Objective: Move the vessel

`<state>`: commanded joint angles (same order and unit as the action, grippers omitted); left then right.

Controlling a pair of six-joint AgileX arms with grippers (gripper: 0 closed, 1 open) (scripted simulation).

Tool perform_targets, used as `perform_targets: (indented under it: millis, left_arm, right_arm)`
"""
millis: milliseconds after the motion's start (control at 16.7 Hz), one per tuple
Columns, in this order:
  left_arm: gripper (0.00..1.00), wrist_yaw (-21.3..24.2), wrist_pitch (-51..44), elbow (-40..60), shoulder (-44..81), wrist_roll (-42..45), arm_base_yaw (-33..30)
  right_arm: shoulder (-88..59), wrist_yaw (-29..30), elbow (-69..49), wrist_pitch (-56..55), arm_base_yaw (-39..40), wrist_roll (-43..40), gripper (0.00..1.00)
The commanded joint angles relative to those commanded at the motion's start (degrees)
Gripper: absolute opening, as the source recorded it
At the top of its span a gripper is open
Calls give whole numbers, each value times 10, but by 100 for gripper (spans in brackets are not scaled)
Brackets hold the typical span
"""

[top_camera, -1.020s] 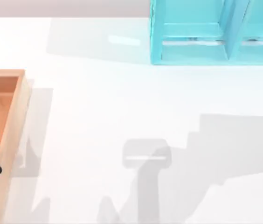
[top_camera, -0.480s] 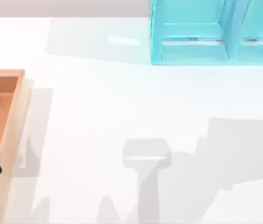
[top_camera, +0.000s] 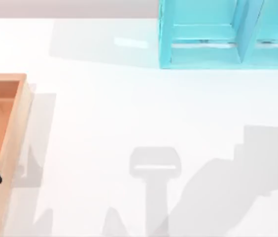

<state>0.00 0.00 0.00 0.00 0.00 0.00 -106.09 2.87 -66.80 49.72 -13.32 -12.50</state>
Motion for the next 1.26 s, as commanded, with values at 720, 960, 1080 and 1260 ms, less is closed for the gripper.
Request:
perform_targets:
  millis: [720,960,1080,1260]
  left_arm:
    - [100,0,0,0,0,0,0]
    - [100,0,0,0,0,0,0]
    - [100,0,0,0,0,0,0]
    - [100,0,0,0,0,0,0]
  right_arm:
    - [0,0,0,0,0,0,75]
    - [0,0,0,0,0,0,100]
    - [0,0,0,0,0,0,100]
    - [0,0,0,0,0,0,100]
